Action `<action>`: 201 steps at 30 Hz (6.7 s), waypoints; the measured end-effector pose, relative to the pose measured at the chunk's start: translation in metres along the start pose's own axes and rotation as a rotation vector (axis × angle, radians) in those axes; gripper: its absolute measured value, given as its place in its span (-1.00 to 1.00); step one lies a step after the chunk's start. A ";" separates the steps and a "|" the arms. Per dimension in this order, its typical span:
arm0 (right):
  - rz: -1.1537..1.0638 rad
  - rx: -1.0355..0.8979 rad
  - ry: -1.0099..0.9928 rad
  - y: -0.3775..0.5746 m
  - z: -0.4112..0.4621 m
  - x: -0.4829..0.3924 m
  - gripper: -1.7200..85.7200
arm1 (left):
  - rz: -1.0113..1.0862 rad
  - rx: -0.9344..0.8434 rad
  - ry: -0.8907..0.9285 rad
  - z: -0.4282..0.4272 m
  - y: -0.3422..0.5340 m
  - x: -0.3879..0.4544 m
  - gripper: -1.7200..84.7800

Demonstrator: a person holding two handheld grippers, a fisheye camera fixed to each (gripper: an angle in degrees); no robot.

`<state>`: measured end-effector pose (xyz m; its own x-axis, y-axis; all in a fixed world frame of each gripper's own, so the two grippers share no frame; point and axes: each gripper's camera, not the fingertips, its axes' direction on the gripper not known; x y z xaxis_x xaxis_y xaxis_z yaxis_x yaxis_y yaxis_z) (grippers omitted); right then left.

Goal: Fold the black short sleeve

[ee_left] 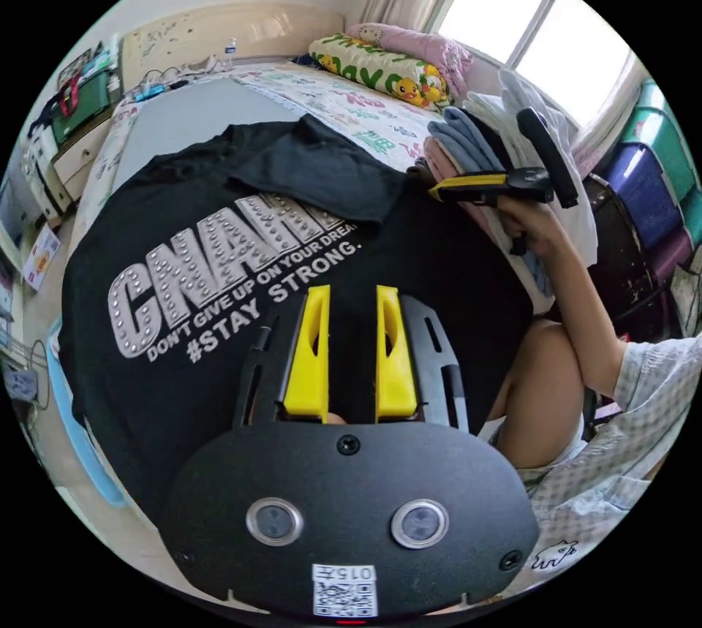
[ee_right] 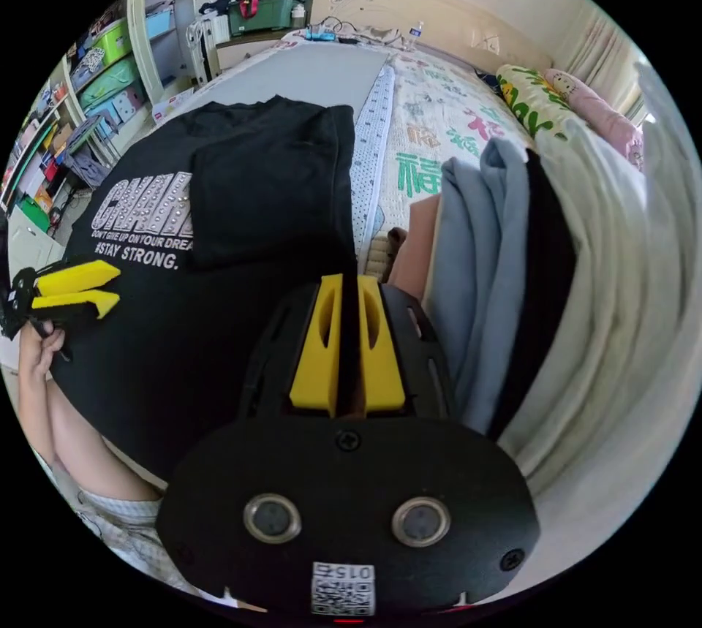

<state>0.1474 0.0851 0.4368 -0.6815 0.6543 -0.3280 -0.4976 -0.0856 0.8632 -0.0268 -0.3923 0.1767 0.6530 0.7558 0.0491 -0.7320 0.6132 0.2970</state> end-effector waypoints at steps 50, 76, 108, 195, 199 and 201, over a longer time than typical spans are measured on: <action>-0.599 -0.004 -0.425 -0.090 -0.099 -0.073 -0.98 | -0.674 0.740 -0.001 -0.183 0.170 -0.333 -0.98; -0.292 -0.172 -0.398 -0.272 -0.069 -0.108 -0.81 | -0.103 -0.069 0.008 -0.043 0.044 -0.122 -0.97; -0.809 0.111 -0.300 -0.101 -0.105 -0.306 -0.88 | -0.413 0.120 -0.245 -0.072 0.071 -0.150 -0.96; -0.043 -0.027 -0.544 0.199 0.128 0.005 -0.67 | -0.182 0.043 0.076 -0.214 0.225 -0.118 -0.67; 0.077 0.079 -0.538 0.167 0.145 0.009 -0.66 | -0.405 0.257 0.037 -0.202 0.198 -0.165 -0.61; 0.166 0.067 -0.499 0.152 0.164 0.016 -0.65 | -0.493 0.279 0.027 -0.181 0.179 -0.192 -0.59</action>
<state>0.1492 0.2051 0.6253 -0.4013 0.9157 0.0235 -0.3587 -0.1807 0.9158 -0.3184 -0.3855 0.0482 0.8969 0.4029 -0.1823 -0.2602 0.8140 0.5193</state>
